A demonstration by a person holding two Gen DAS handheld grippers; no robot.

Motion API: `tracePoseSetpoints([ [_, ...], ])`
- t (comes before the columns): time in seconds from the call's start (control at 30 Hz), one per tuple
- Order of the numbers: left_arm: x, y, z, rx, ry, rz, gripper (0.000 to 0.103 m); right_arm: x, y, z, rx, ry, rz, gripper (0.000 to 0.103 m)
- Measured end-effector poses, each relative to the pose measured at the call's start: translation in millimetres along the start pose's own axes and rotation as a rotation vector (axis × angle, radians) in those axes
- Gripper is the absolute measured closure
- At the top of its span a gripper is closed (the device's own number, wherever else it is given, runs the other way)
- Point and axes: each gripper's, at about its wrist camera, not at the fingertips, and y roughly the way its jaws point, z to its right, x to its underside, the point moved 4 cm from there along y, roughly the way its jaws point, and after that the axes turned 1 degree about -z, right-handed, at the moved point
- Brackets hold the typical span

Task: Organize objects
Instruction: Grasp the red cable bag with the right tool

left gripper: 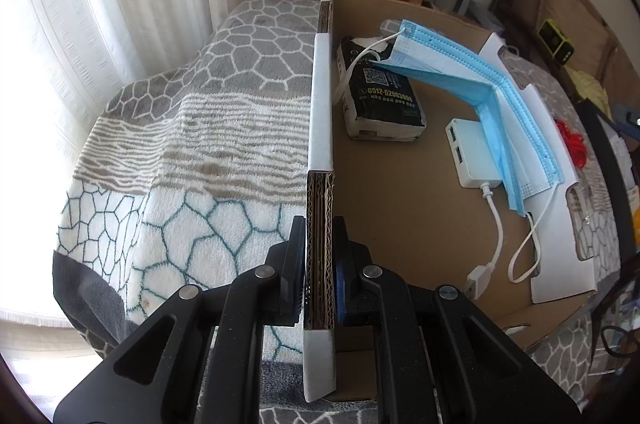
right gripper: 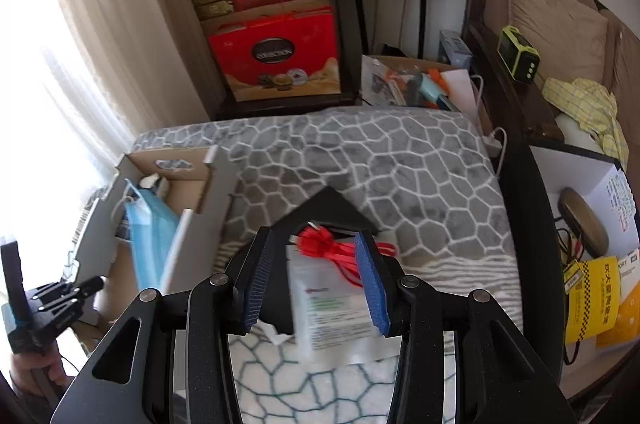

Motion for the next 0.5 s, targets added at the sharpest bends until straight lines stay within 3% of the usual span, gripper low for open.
tracePoseSetpoints([
  [0.2,0,0,0,0.000,-0.001,0.000,0.093,7,22,27,0.038,0.030,-0.049,0.058],
  [0.4,-1,0,-1,-0.004,0.002,-0.001,0.093,14,43,47,-0.002,0.070,-0.086,0.057],
  [0.5,-1,1,-1,-0.005,0.003,-0.001,0.093,16,51,49,-0.023,0.071,-0.098,0.045],
])
